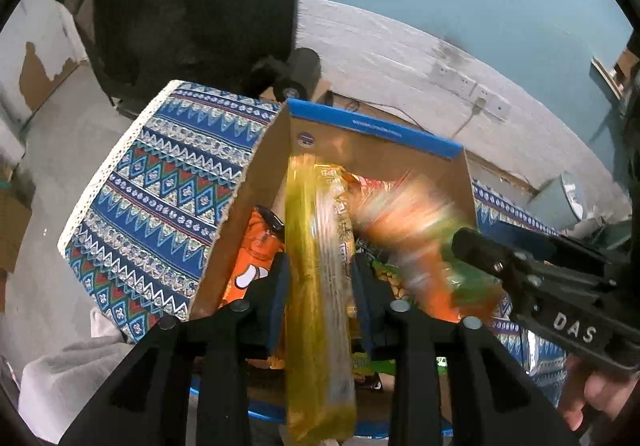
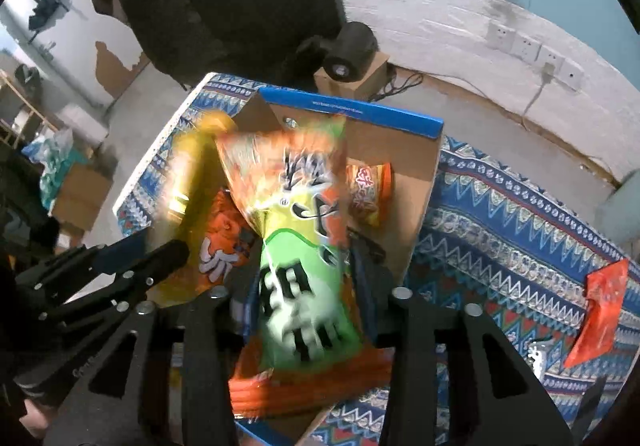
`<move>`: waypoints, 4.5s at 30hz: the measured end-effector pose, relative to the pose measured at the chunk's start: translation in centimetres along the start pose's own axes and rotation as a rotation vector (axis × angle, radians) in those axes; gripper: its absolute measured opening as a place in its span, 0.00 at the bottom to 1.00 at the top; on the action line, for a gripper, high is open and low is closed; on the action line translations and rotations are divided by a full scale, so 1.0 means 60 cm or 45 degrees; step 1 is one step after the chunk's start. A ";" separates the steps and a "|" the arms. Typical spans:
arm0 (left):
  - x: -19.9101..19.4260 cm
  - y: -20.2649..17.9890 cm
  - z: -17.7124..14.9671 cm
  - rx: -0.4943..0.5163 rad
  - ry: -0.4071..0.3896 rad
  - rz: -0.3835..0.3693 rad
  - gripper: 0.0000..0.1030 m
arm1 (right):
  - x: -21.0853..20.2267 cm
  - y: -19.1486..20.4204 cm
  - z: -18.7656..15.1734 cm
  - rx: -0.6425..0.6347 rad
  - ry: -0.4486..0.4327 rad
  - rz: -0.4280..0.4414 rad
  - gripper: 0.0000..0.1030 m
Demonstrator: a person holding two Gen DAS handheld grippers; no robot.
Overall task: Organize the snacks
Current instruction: 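Lower both bags over the box and open both tools, then move both tools over the red bag and silver foil bar on the cloth, then grasp the silver foil bar with the left tool while the right tool grasps the red bag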
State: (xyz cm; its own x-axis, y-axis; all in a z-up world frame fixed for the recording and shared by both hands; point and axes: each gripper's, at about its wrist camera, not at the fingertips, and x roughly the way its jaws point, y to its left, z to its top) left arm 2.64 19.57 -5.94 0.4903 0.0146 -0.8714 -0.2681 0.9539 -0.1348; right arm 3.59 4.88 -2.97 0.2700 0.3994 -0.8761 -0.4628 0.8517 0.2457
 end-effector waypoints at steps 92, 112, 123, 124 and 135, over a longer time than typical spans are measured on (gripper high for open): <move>0.257 -0.511 -0.092 0.464 0.439 -0.112 0.70 | -0.018 -0.613 -0.198 0.286 0.336 -0.458 0.81; 0.250 -0.558 -0.154 0.424 0.496 -0.204 0.75 | -0.030 -0.583 -0.234 0.271 0.366 -0.368 0.35; 0.267 -0.607 -0.219 0.387 0.591 -0.239 0.78 | -0.093 -0.570 -0.289 0.303 0.350 -0.385 0.35; 0.271 -0.611 -0.229 0.394 0.603 -0.236 0.78 | -0.099 -0.570 -0.296 0.306 0.346 -0.385 0.35; 0.277 -0.641 -0.285 0.545 0.576 -0.190 0.54 | -0.122 -0.576 -0.310 0.334 0.328 -0.374 0.35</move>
State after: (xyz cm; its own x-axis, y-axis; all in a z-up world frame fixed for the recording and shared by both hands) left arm 6.91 -22.00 -23.31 0.0729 -0.1666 -0.9833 0.1766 0.9725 -0.1516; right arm 1.93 -33.79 -12.78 0.1240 0.0594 -0.9905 -0.1603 0.9863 0.0390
